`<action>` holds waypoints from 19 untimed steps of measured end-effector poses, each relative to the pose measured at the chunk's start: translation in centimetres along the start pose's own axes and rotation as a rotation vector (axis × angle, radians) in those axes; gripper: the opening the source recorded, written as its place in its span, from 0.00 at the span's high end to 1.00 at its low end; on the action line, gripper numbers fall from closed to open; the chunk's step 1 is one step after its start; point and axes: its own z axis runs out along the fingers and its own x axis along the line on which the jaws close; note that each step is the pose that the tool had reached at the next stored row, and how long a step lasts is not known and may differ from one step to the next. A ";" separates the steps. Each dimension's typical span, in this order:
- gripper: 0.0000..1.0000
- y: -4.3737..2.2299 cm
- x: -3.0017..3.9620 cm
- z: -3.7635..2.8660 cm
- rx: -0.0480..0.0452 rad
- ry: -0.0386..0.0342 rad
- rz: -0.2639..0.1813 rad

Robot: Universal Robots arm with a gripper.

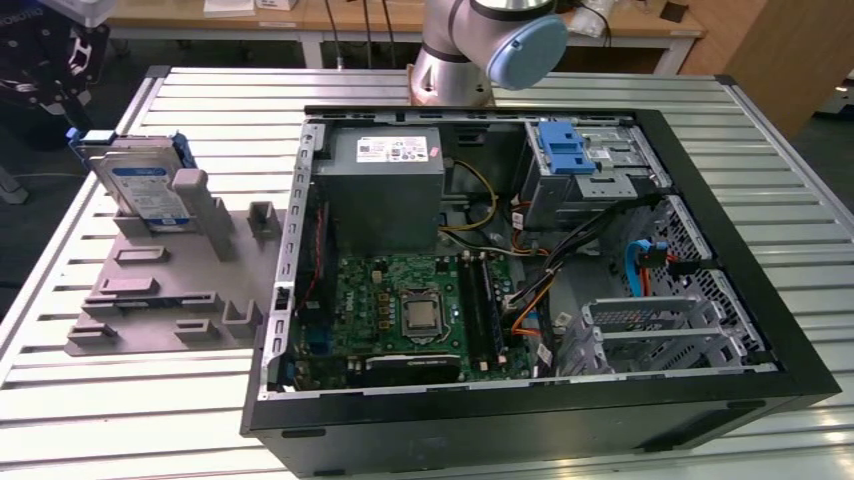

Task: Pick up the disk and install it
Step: 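Pick up the disk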

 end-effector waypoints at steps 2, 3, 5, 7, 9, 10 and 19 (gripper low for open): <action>0.89 0.00 0.00 0.00 0.0006 0.0001 -0.018; 0.89 0.00 0.00 0.00 0.0009 0.0001 -0.025; 0.89 0.01 0.00 0.00 0.0015 -0.0001 -0.037; 0.89 0.01 0.00 0.00 0.0017 -0.0001 -0.041; 0.89 0.01 0.00 0.00 0.0018 -0.0001 -0.041; 0.89 0.01 0.00 0.00 0.0018 -0.0001 -0.041; 0.89 0.00 0.01 0.01 0.0019 0.0013 -0.093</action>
